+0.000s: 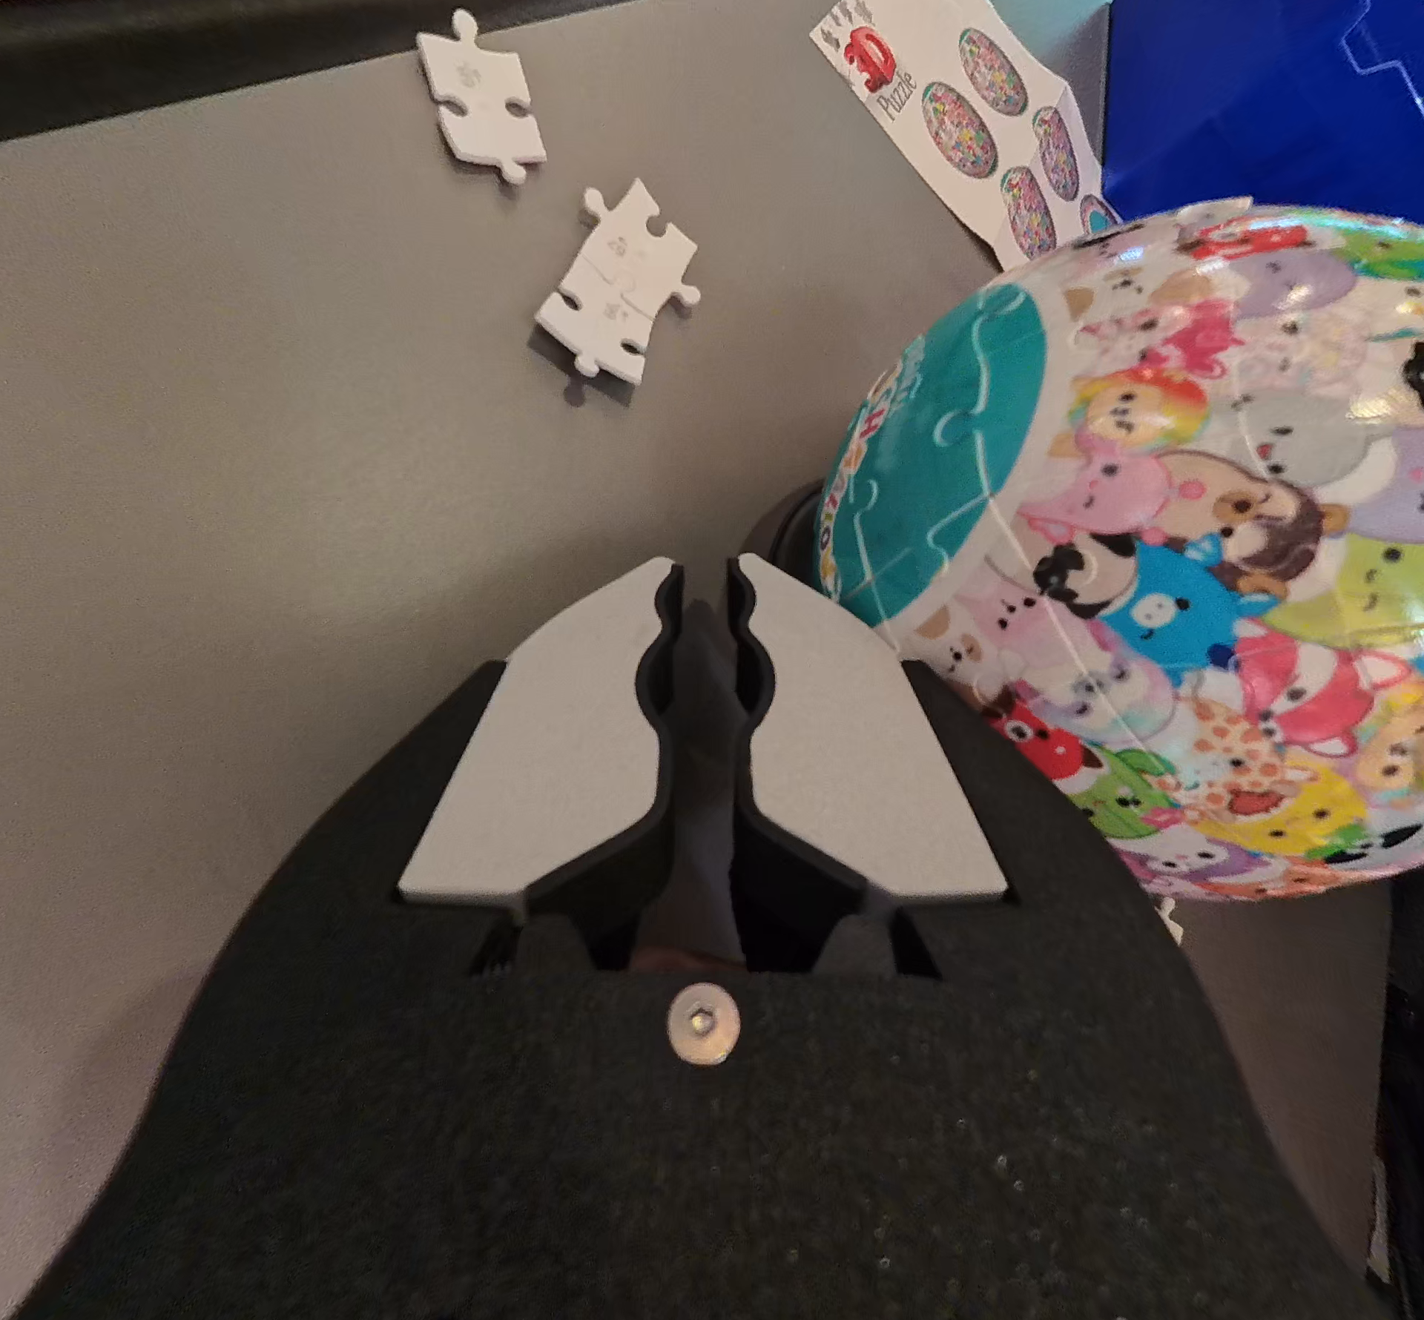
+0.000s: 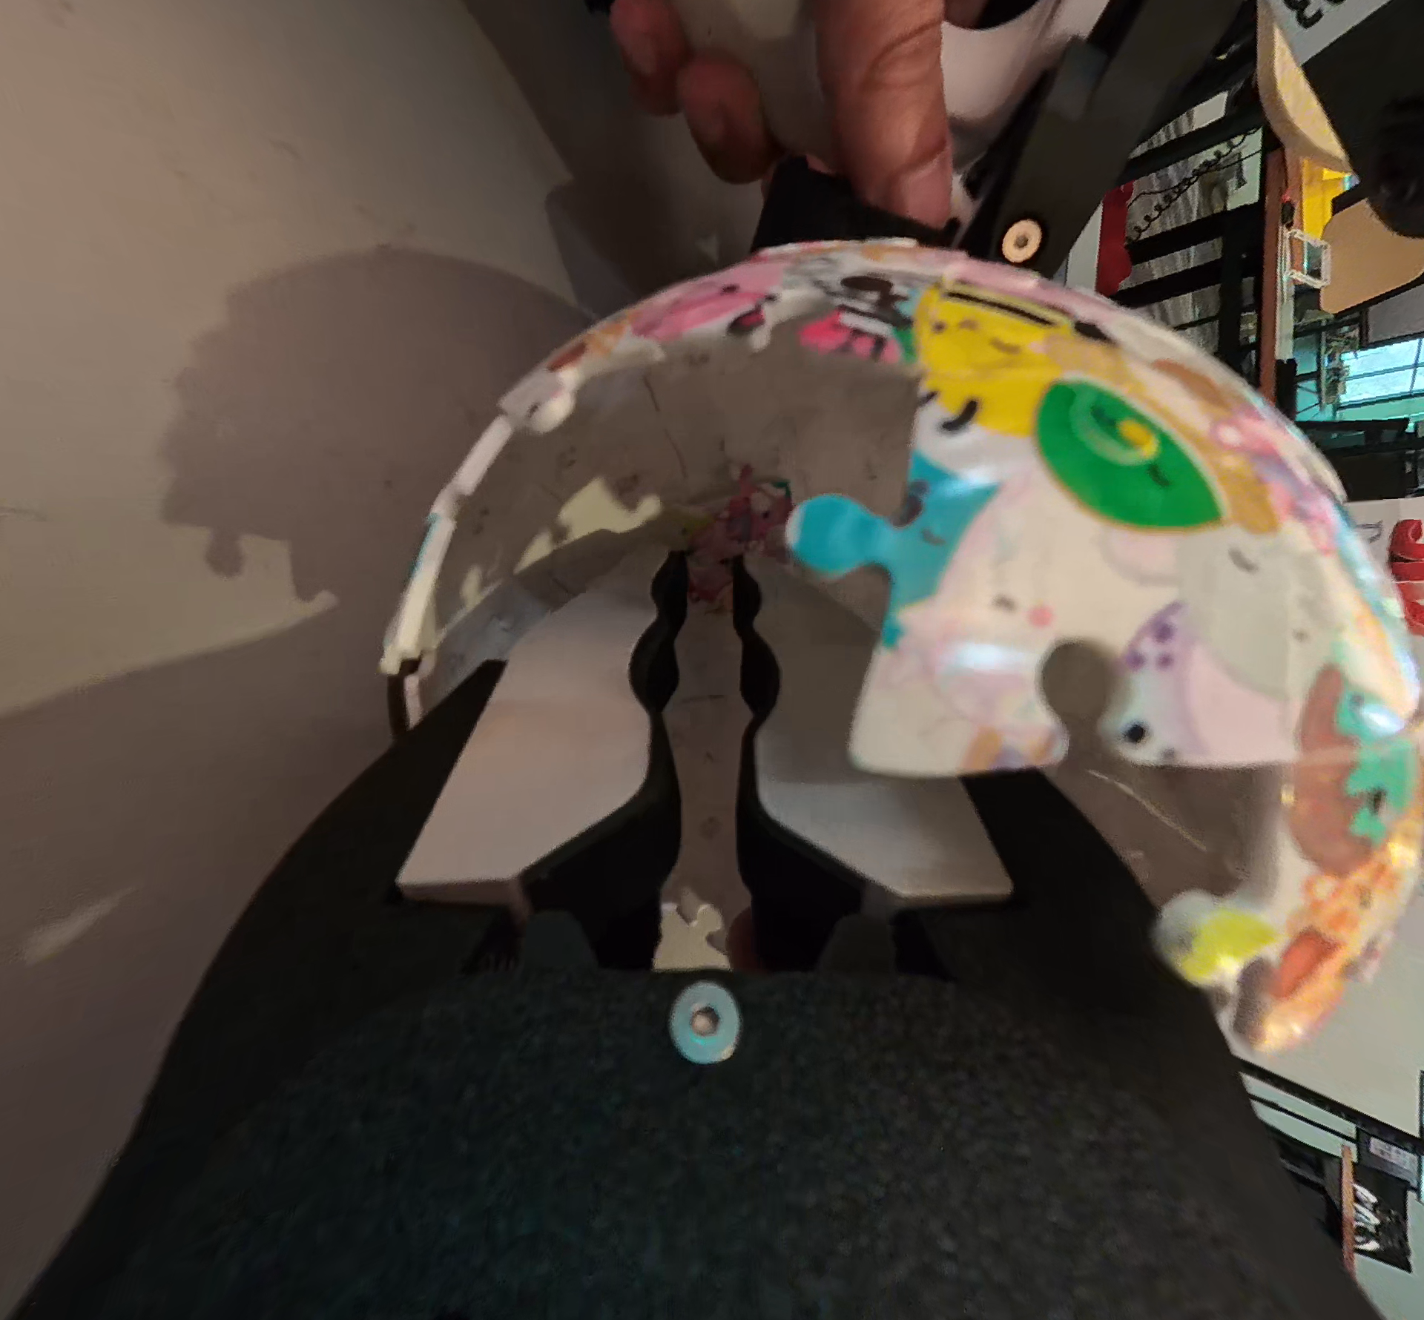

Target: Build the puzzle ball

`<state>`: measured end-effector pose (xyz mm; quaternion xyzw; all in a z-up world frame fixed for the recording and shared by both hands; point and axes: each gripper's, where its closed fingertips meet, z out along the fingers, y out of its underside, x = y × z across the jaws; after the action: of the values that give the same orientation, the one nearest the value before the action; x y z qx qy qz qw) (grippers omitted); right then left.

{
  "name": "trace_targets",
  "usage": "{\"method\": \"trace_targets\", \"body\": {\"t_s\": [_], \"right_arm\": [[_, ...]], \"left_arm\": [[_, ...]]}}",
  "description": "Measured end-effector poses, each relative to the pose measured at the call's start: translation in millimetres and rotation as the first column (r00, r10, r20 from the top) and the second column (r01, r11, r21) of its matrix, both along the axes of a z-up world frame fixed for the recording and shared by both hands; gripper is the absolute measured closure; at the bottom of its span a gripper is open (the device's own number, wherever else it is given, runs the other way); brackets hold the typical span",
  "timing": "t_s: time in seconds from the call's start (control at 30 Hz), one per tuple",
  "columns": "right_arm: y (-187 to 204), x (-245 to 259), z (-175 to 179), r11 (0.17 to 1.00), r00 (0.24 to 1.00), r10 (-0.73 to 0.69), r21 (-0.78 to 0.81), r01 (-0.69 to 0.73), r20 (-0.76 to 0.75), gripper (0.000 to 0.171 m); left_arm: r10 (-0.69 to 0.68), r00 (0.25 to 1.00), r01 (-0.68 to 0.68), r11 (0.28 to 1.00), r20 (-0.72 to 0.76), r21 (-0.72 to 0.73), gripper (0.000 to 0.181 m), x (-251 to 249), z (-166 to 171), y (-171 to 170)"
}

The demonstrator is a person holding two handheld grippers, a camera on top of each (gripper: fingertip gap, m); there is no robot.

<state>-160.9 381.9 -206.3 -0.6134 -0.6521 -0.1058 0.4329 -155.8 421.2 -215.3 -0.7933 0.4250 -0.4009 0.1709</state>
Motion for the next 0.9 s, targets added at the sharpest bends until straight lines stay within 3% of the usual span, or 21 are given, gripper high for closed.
{"method": "trace_targets", "body": {"t_s": [0.17, 0.9], "right_arm": [[-2.4, -1.8, 0.6, 1.000, 1.000, 0.014, 0.002, -0.014, -0.006, 0.149], [-2.8, 5.4, -0.5, 1.000, 0.999, -0.031, 0.004, 0.030, 0.029, 0.153]], "left_arm": [[0.003, 1.000, -0.003, 1.000, -0.003, 0.007, 0.168, -1.3, 0.3, 1.1], [-0.004, 1.000, 0.004, 1.000, -0.008, 0.014, 0.167, -0.4, -0.1, -0.1]]}}
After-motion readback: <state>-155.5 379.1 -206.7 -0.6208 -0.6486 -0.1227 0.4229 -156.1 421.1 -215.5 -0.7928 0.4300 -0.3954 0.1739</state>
